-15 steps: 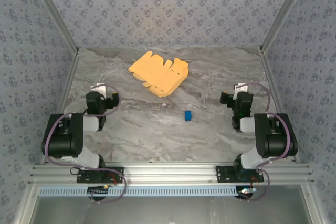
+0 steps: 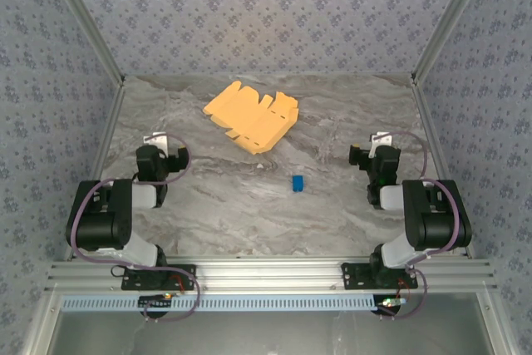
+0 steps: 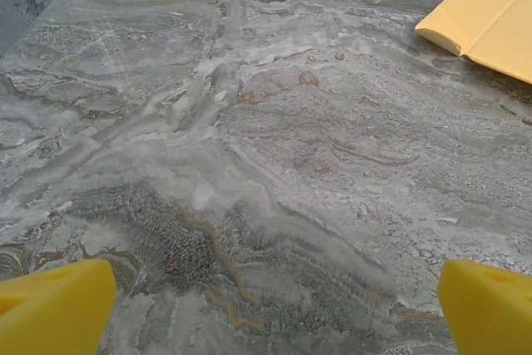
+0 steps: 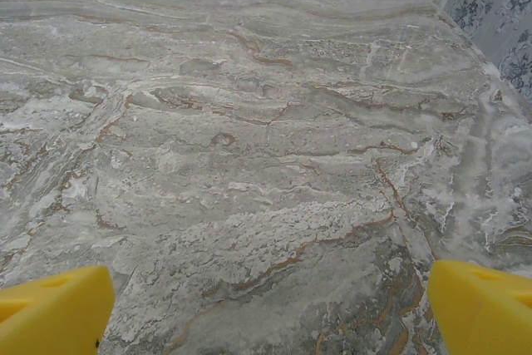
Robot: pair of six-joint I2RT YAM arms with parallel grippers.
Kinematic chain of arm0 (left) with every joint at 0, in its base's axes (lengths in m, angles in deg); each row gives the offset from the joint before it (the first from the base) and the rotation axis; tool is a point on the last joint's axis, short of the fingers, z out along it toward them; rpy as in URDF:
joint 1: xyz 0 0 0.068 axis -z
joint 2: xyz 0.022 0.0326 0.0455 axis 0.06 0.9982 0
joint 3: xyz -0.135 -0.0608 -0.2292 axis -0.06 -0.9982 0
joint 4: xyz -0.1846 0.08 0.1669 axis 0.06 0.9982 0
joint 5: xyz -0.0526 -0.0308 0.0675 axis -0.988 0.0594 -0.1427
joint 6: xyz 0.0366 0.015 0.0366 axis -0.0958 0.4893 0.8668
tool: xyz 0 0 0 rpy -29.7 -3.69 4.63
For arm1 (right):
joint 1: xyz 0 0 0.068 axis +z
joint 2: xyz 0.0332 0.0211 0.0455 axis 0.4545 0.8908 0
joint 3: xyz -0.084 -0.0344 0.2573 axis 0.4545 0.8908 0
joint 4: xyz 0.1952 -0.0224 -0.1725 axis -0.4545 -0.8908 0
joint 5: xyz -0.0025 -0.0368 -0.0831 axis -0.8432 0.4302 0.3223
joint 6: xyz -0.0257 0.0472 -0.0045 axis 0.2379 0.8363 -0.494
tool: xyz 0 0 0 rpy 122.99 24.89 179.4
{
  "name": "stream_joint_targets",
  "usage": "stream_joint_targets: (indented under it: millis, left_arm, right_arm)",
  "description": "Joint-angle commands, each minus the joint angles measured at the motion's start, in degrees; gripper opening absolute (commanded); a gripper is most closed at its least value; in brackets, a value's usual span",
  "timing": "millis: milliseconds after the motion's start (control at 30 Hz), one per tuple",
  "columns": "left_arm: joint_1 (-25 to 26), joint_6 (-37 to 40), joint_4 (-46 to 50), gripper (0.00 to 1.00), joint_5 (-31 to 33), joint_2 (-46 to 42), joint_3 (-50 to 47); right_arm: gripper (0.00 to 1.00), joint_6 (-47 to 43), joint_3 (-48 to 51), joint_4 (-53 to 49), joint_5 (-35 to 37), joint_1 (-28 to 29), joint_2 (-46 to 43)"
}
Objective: Fold the paper box
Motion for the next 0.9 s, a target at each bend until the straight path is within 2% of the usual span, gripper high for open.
stream_joint_targets:
  millis: [0, 433, 533, 667, 733, 800, 867]
  left_arm:
    - [0.03, -0.16, -1.46, 0.99, -0.33, -0.08, 1.18]
    - [-0.08, -0.28, -1.19, 0.99, -0.50, -0.11, 1.36]
    - [-0.29, -2.05, 1.06, 0.99, 3.32, -2.36, 1.74]
    - [-0.62, -5.10, 15.50, 0.99, 9.10, -12.85, 4.07]
    - [-0.65, -10.90, 25.97, 0.99, 10.20, -18.63, 7.04]
    - [-0.63, -19.34, 35.78, 0.99, 8.75, -21.84, 10.68]
    - [-0.50, -25.21, 41.57, 0.99, 1.59, -22.62, 13.44]
  right_arm:
    - [0.99, 0.62, -1.11, -1.06, -0.36, -0.18, -0.28]
    - [0.99, 0.86, -1.07, -1.15, -1.40, -0.71, -0.34]
    - [0.99, 1.92, -2.12, -5.17, 2.43, -0.42, -3.36]
    - [0.99, 5.19, -3.57, -16.54, 8.37, -0.78, -14.56]
    - [0.99, 11.84, -4.70, -23.95, 10.08, -1.79, -20.97]
    - [0.99, 20.76, -8.40, -34.87, 11.12, -2.63, -25.22]
    - [0.98, 26.13, -12.39, -43.20, 6.17, -2.08, -27.35]
